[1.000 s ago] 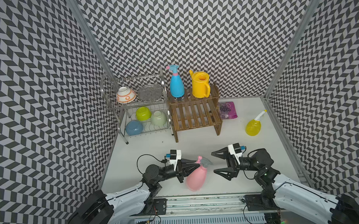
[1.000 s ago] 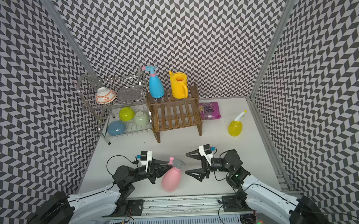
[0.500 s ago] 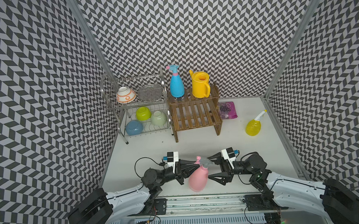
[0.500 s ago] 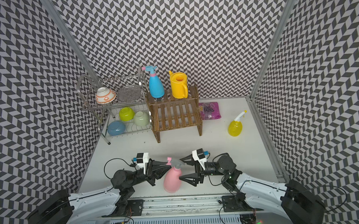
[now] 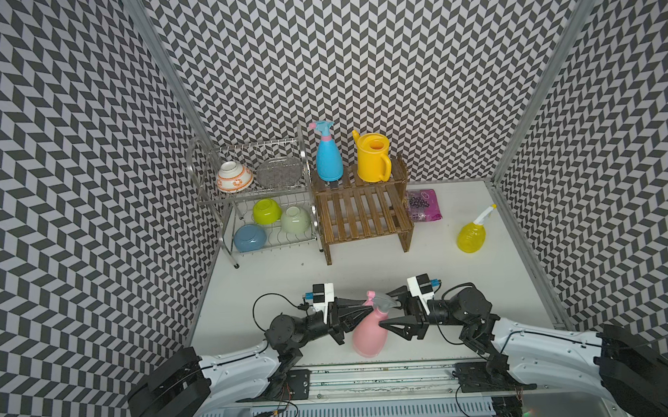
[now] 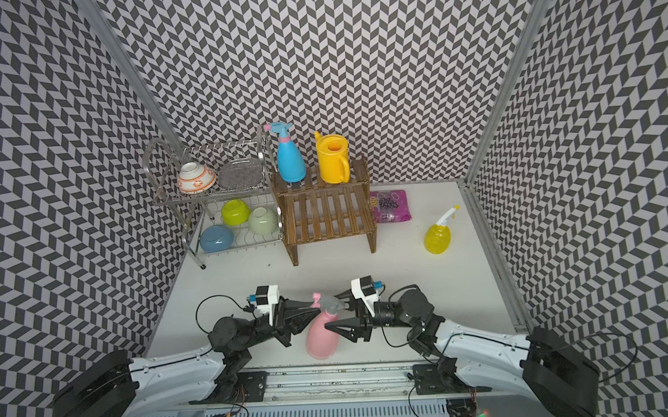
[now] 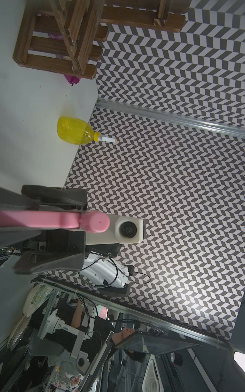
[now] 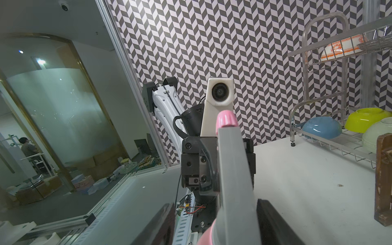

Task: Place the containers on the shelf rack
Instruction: 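Pick up a container from the center of the board, then place the container on the shelf.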

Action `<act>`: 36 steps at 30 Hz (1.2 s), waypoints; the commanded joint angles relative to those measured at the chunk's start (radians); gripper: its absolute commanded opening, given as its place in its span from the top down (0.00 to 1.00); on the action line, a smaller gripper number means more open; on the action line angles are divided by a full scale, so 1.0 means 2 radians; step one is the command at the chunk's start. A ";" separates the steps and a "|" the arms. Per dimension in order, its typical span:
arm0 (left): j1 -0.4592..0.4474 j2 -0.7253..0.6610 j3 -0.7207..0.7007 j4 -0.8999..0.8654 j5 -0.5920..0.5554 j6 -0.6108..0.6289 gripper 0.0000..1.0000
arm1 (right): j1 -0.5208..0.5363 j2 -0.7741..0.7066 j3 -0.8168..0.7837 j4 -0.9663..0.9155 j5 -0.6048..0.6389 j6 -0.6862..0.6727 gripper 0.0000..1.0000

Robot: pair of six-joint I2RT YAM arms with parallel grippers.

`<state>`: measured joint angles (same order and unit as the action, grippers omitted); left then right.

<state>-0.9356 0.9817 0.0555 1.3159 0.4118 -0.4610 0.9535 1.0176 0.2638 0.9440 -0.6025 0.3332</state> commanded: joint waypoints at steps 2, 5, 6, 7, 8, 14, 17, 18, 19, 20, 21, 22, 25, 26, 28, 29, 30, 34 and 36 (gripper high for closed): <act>-0.003 -0.006 0.001 0.015 -0.006 0.010 1.00 | 0.004 0.006 0.020 0.003 0.004 -0.007 0.44; -0.003 -0.007 0.001 0.013 -0.005 0.010 1.00 | 0.003 0.004 0.022 -0.004 0.003 -0.011 0.50; -0.003 -0.007 0.002 0.011 -0.006 0.010 1.00 | 0.003 0.002 0.022 -0.006 0.003 -0.012 0.54; -0.003 -0.007 0.003 0.008 -0.006 0.010 1.00 | 0.003 0.000 0.023 -0.011 0.004 -0.014 0.57; -0.003 -0.008 0.004 0.004 -0.006 0.010 1.00 | 0.003 -0.002 0.024 -0.017 0.006 -0.017 0.61; -0.003 -0.021 0.010 -0.029 -0.015 0.015 0.92 | 0.003 -0.020 0.025 -0.040 0.016 -0.032 0.77; -0.003 -0.033 0.011 -0.045 -0.024 0.017 0.69 | 0.003 -0.036 0.023 -0.055 0.032 -0.039 0.83; -0.003 -0.038 0.011 -0.050 -0.026 0.018 0.60 | 0.003 -0.041 0.022 -0.058 0.038 -0.040 0.84; -0.003 -0.043 0.011 -0.055 -0.028 0.018 0.54 | 0.002 -0.048 0.020 -0.061 0.042 -0.043 0.84; -0.002 -0.049 0.012 -0.063 -0.031 0.021 0.49 | 0.002 -0.054 0.018 -0.065 0.048 -0.045 0.86; -0.002 -0.060 0.012 -0.074 -0.037 0.023 0.44 | 0.000 -0.061 0.016 -0.070 0.054 -0.048 0.87; -0.002 -0.075 0.012 -0.091 -0.044 0.024 0.40 | -0.002 -0.067 0.015 -0.075 0.061 -0.050 0.87; 0.000 -0.136 0.010 -0.165 -0.110 0.046 0.32 | -0.019 -0.090 0.007 -0.091 0.074 -0.050 0.88; 0.000 -0.159 0.009 -0.193 -0.145 0.047 0.30 | -0.027 -0.099 0.005 -0.097 0.077 -0.049 0.88; 0.006 -0.204 0.003 -0.255 -0.213 0.036 0.24 | -0.046 -0.115 -0.001 -0.109 0.082 -0.049 0.88; 0.015 -0.230 -0.003 -0.274 -0.234 0.023 0.21 | -0.056 -0.127 -0.003 -0.114 0.086 -0.048 0.88; 0.027 -0.245 -0.010 -0.290 -0.244 0.004 0.17 | -0.066 -0.138 -0.005 -0.120 0.090 -0.048 0.88; 0.099 -0.316 -0.034 -0.323 -0.227 -0.070 0.07 | -0.091 -0.168 -0.007 -0.146 0.122 -0.052 0.90; 0.136 -0.328 -0.037 -0.346 -0.210 -0.102 0.05 | -0.092 -0.171 0.005 -0.165 0.146 -0.053 0.90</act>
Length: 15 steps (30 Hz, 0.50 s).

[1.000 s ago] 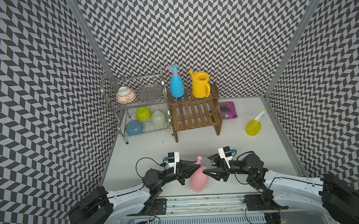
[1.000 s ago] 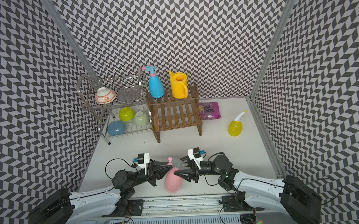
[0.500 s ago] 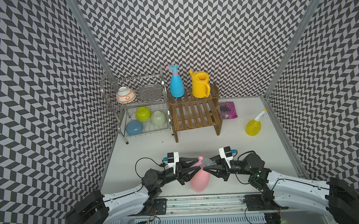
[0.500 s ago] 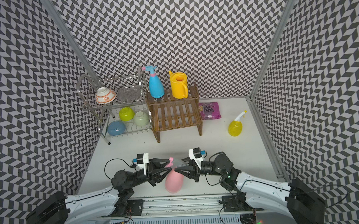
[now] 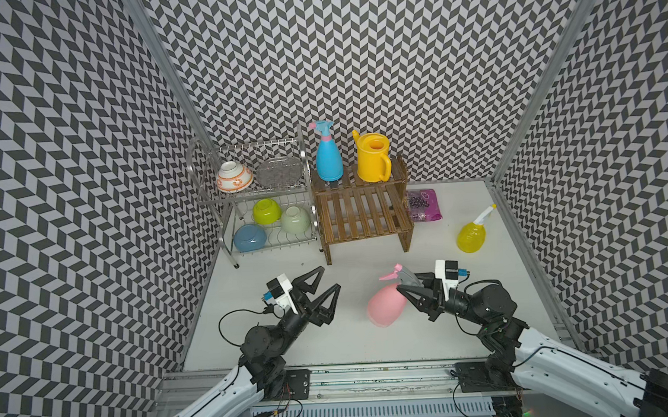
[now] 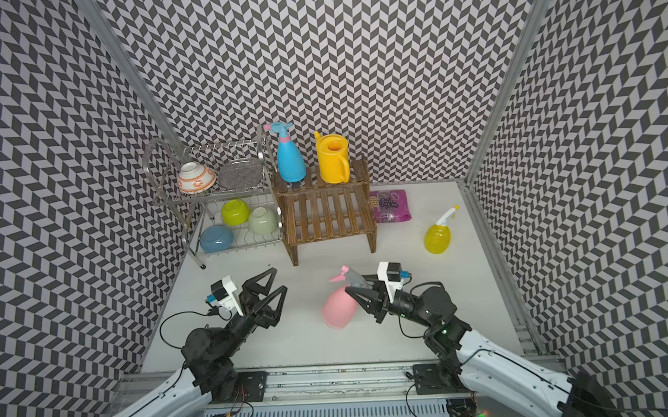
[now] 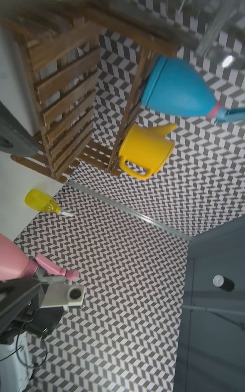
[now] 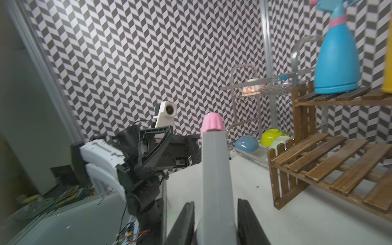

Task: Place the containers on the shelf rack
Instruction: 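Place the container on the shelf.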

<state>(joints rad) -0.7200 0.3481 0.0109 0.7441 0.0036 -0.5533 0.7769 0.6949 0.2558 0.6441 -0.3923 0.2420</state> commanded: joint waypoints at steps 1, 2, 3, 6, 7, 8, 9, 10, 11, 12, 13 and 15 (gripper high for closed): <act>0.042 -0.013 -0.015 -0.068 0.004 -0.068 0.04 | -0.005 -0.008 0.019 -0.027 0.051 -0.007 0.91; 0.054 -0.014 -0.015 -0.078 0.011 -0.076 0.04 | -0.004 -0.003 0.031 -0.037 0.060 -0.006 0.91; 0.059 -0.014 -0.014 -0.085 0.013 -0.083 0.04 | -0.004 0.005 0.046 -0.046 0.067 -0.006 0.91; 0.065 -0.017 -0.014 -0.103 0.013 -0.092 0.03 | -0.004 0.048 0.095 -0.051 0.082 -0.013 0.92; 0.065 -0.019 -0.015 -0.108 0.013 -0.094 0.03 | -0.003 0.068 0.116 -0.058 0.087 -0.017 0.92; 0.065 -0.022 -0.015 -0.112 0.013 -0.096 0.01 | -0.002 0.090 0.139 -0.066 0.092 -0.023 0.92; 0.065 -0.024 -0.016 -0.115 0.012 -0.099 0.01 | -0.002 0.112 0.165 -0.074 0.096 -0.032 0.92; 0.065 -0.027 -0.017 -0.118 0.013 -0.101 0.01 | -0.001 0.134 0.190 -0.082 0.099 -0.040 0.92; 0.065 -0.030 -0.017 -0.120 0.013 -0.103 0.01 | 0.000 0.160 0.217 -0.090 0.102 -0.049 0.92; 0.065 -0.032 -0.017 -0.124 0.014 -0.104 0.00 | 0.001 0.184 0.242 -0.098 0.103 -0.060 0.92; 0.065 -0.035 -0.016 -0.125 0.014 -0.104 0.00 | 0.003 0.209 0.270 -0.111 0.107 -0.072 0.93; 0.065 -0.041 -0.016 -0.131 0.016 -0.104 0.00 | 0.006 0.262 0.338 -0.143 0.120 -0.100 0.92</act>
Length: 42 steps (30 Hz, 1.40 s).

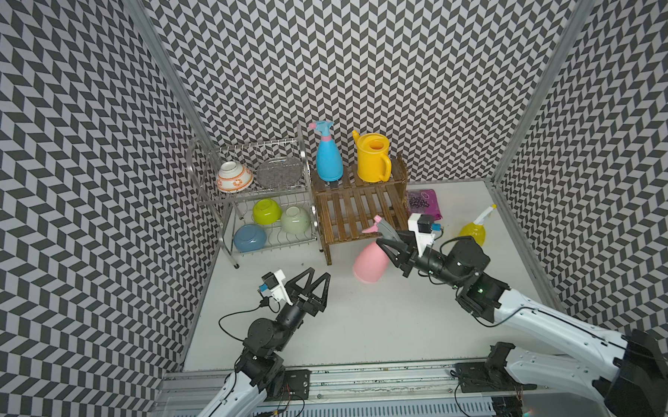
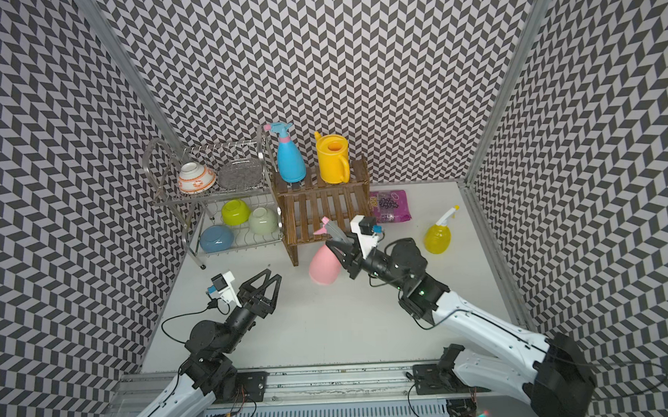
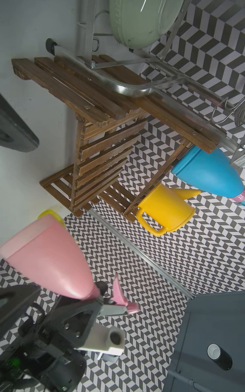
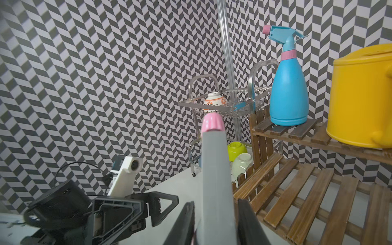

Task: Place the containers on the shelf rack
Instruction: 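Place the container on the shelf.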

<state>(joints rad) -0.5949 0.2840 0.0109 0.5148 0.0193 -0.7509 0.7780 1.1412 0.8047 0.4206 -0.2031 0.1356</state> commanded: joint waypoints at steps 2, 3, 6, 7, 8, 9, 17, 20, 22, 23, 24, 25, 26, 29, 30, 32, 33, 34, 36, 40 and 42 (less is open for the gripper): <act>0.003 -0.015 -0.014 -0.023 0.007 -0.003 0.00 | 0.006 0.080 0.121 -0.059 0.037 -0.069 0.92; 0.003 -0.020 -0.014 -0.026 0.005 -0.002 0.00 | 0.006 0.100 0.147 -0.071 0.042 -0.078 0.92; 0.003 -0.033 -0.014 -0.036 -0.002 0.000 0.00 | 0.006 0.147 0.207 -0.085 0.062 -0.097 0.92; 0.003 -0.037 -0.015 -0.038 -0.004 0.001 0.00 | 0.005 0.161 0.220 -0.081 0.065 -0.102 0.92; 0.003 -0.039 -0.014 -0.041 -0.006 0.002 0.00 | 0.006 0.173 0.230 -0.073 0.065 -0.106 0.92; 0.003 -0.041 -0.014 -0.044 -0.007 0.002 0.00 | 0.005 0.185 0.242 -0.070 0.065 -0.108 0.92; 0.002 -0.047 -0.013 -0.048 -0.007 0.005 0.00 | 0.005 0.274 0.337 -0.106 0.043 -0.125 0.92; 0.002 -0.050 -0.013 -0.050 -0.008 0.005 0.00 | 0.005 0.298 0.366 -0.125 0.041 -0.134 0.91; 0.003 -0.055 -0.013 -0.052 -0.008 0.005 0.00 | 0.005 0.308 0.377 -0.132 0.043 -0.138 0.90; 0.003 -0.057 -0.013 -0.054 -0.009 0.005 0.00 | 0.004 0.312 0.379 -0.133 0.044 -0.139 0.90; 0.003 -0.059 -0.014 -0.055 -0.010 0.005 0.00 | 0.004 0.314 0.382 -0.134 0.046 -0.139 0.89; 0.003 -0.061 -0.014 -0.056 -0.010 0.006 0.00 | 0.003 0.317 0.384 -0.134 0.047 -0.139 0.89; 0.002 -0.063 -0.014 -0.057 -0.011 0.006 0.00 | 0.001 0.320 0.386 -0.135 0.048 -0.138 0.89; 0.003 -0.066 -0.014 -0.059 -0.012 0.006 0.00 | -0.003 0.327 0.389 -0.133 0.045 -0.135 0.88; 0.003 -0.067 -0.014 -0.058 -0.012 0.006 0.00 | -0.005 0.330 0.391 -0.133 0.043 -0.134 0.87; 0.003 -0.067 -0.015 -0.058 -0.012 0.006 0.00 | -0.006 0.337 0.398 -0.134 0.041 -0.133 0.87; 0.003 -0.066 -0.015 -0.059 -0.012 0.006 0.00 | -0.006 0.340 0.401 -0.137 0.041 -0.133 0.86; 0.002 -0.067 -0.015 -0.058 -0.012 0.006 0.00 | -0.006 0.343 0.404 -0.137 0.041 -0.133 0.86; 0.003 -0.067 -0.015 -0.058 -0.012 0.006 0.00 | -0.007 0.348 0.408 -0.138 0.041 -0.133 0.85; 0.003 -0.068 -0.015 -0.058 -0.012 0.006 0.00 | -0.011 0.355 0.410 -0.139 0.040 -0.130 0.83; 0.003 -0.068 -0.015 -0.058 -0.012 0.006 0.00 | -0.012 0.358 0.412 -0.141 0.040 -0.129 0.82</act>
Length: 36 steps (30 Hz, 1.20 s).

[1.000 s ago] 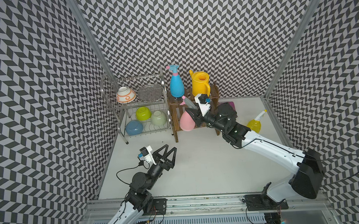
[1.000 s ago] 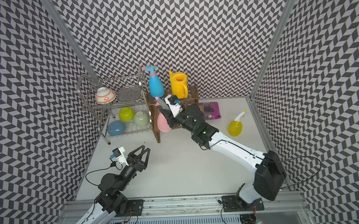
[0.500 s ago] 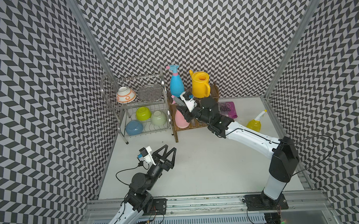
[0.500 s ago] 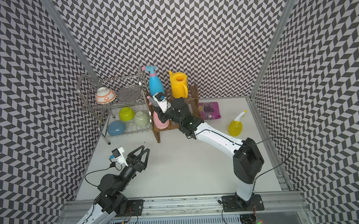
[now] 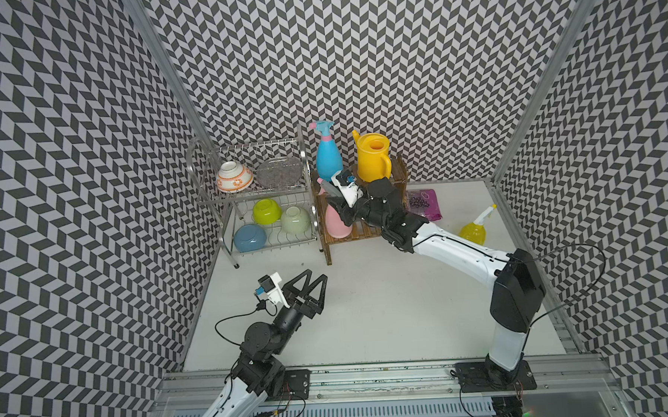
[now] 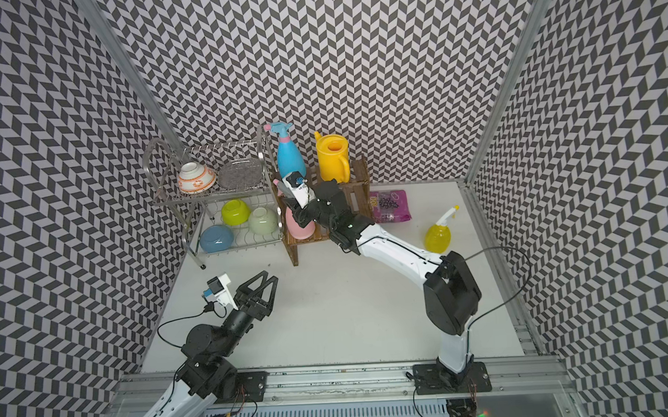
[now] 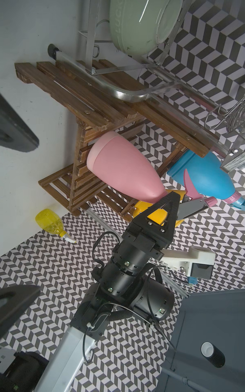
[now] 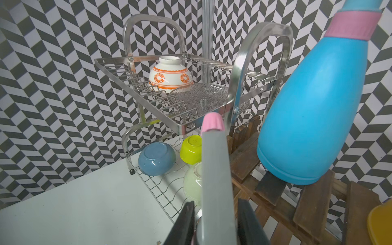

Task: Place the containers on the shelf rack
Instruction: 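Place the container on the shelf.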

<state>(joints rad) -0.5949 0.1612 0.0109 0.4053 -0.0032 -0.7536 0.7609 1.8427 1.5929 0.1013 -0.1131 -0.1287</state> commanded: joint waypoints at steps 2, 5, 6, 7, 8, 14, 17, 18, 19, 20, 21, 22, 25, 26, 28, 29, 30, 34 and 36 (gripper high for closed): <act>0.003 -0.007 -0.015 -0.003 -0.001 0.006 0.00 | -0.006 0.009 0.018 0.019 -0.009 0.005 0.81; 0.003 -0.007 -0.016 -0.003 -0.001 0.007 0.00 | -0.006 0.012 0.019 0.019 -0.012 0.005 0.78; 0.003 -0.008 -0.016 -0.004 -0.001 0.007 0.00 | -0.006 0.014 0.019 0.019 -0.011 0.006 0.77; 0.002 -0.008 -0.016 -0.003 -0.001 0.007 0.00 | -0.006 0.016 0.020 0.019 -0.011 0.006 0.76; 0.002 -0.009 -0.015 -0.004 -0.001 0.007 0.00 | -0.007 0.017 0.021 0.018 -0.011 0.006 0.74; 0.003 -0.011 -0.016 -0.004 -0.002 0.007 0.00 | -0.007 0.025 0.028 0.014 -0.009 0.006 0.63; 0.003 -0.012 -0.016 -0.005 -0.003 0.007 0.00 | -0.007 0.027 0.030 0.013 -0.007 0.006 0.59; 0.003 -0.013 -0.015 -0.005 -0.002 0.007 0.00 | -0.007 0.027 0.030 0.013 -0.006 0.006 0.57; 0.003 -0.014 -0.016 -0.005 -0.002 0.007 0.00 | -0.007 0.027 0.030 0.013 -0.005 0.006 0.55; 0.002 -0.014 -0.016 -0.006 -0.002 0.007 0.00 | -0.007 0.027 0.029 0.012 -0.004 0.006 0.53; 0.003 -0.016 -0.015 -0.006 -0.002 0.007 0.00 | -0.007 0.026 0.030 0.012 -0.003 0.006 0.51; 0.003 -0.016 -0.016 -0.006 -0.002 0.007 0.00 | -0.008 0.025 0.028 0.010 -0.003 0.006 0.48; 0.003 -0.017 -0.017 -0.007 -0.002 0.007 0.00 | -0.008 0.017 0.021 0.011 0.002 0.006 0.40; 0.003 -0.017 -0.017 -0.007 -0.002 0.008 0.00 | -0.008 0.012 0.015 0.015 0.005 0.007 0.36; 0.003 -0.018 -0.016 -0.008 -0.002 0.008 0.00 | -0.007 0.000 0.001 0.022 0.011 0.008 0.30; 0.003 -0.018 -0.016 -0.007 -0.002 0.008 0.00 | -0.008 -0.006 -0.006 0.025 0.012 0.009 0.28; 0.003 -0.018 -0.017 -0.008 -0.003 0.008 0.00 | -0.008 -0.013 -0.012 0.027 0.014 0.010 0.26; 0.002 -0.021 -0.016 -0.008 -0.002 0.009 0.00 | -0.008 -0.043 -0.046 0.039 0.016 0.010 0.15; 0.003 -0.022 -0.017 -0.009 -0.003 0.009 0.00 | -0.009 -0.059 -0.063 0.043 0.015 0.010 0.00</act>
<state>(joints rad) -0.5949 0.1333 0.0109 0.3885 -0.0063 -0.7532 0.7490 1.7931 1.4963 0.1165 -0.0956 -0.1139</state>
